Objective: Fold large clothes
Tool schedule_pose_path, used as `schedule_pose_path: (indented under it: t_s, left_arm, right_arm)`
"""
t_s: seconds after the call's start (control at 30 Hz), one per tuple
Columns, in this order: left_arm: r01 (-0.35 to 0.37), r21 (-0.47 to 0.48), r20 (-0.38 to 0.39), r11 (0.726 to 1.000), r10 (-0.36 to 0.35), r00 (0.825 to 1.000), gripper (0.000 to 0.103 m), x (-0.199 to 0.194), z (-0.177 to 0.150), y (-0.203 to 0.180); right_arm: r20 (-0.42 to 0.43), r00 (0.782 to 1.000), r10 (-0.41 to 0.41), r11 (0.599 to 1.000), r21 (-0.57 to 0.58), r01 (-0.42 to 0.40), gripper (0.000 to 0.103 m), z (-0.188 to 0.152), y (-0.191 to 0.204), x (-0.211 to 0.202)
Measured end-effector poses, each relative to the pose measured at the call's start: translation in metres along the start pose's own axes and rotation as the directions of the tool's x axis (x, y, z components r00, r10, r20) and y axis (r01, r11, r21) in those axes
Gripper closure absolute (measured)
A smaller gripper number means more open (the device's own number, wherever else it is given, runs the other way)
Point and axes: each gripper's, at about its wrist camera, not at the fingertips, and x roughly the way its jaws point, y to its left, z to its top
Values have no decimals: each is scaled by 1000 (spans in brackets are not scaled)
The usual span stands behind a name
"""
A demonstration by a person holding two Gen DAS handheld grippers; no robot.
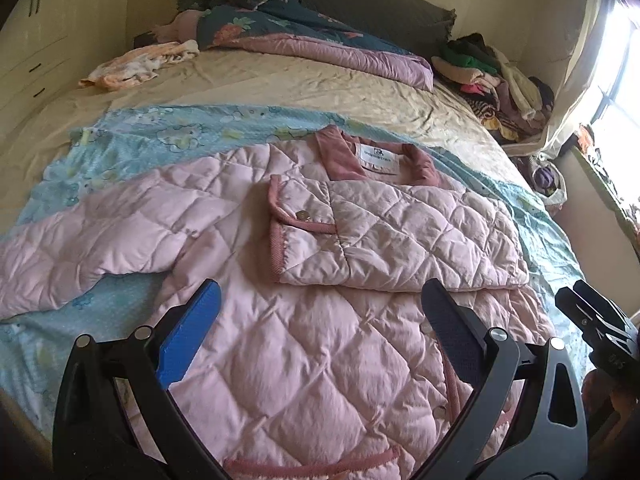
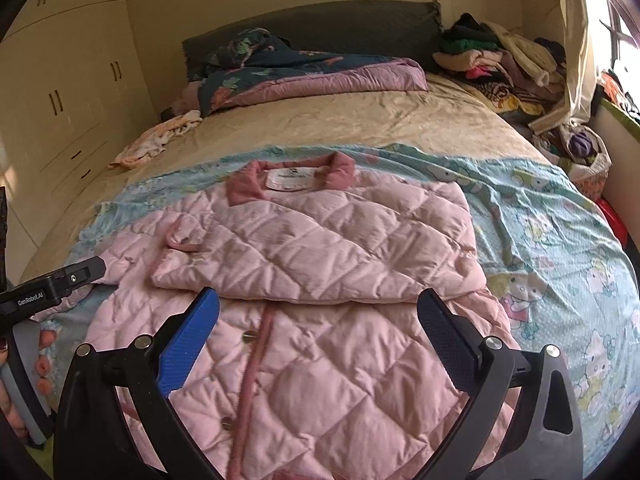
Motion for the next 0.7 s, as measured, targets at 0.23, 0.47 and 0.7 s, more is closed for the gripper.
schedule_pose_path:
  t_s: [0.23,0.47,0.7]
  left_arm:
    - [-10,-24,10,1000,10,1000,9,-15,-2,14]
    - [-26,-52,23,998,27,999,9,-27,-5,34]
    - [-61,-96,36,993,65,997,9,-36,-10,62]
  right_arm:
    - [25,999,21,998,-59,-20,4,10,27,-12]
    - [40,998,48,994,-104,-43,4,20,54,-17]
    - [45,996,76,987,-149,-68,4,25,84,-16]
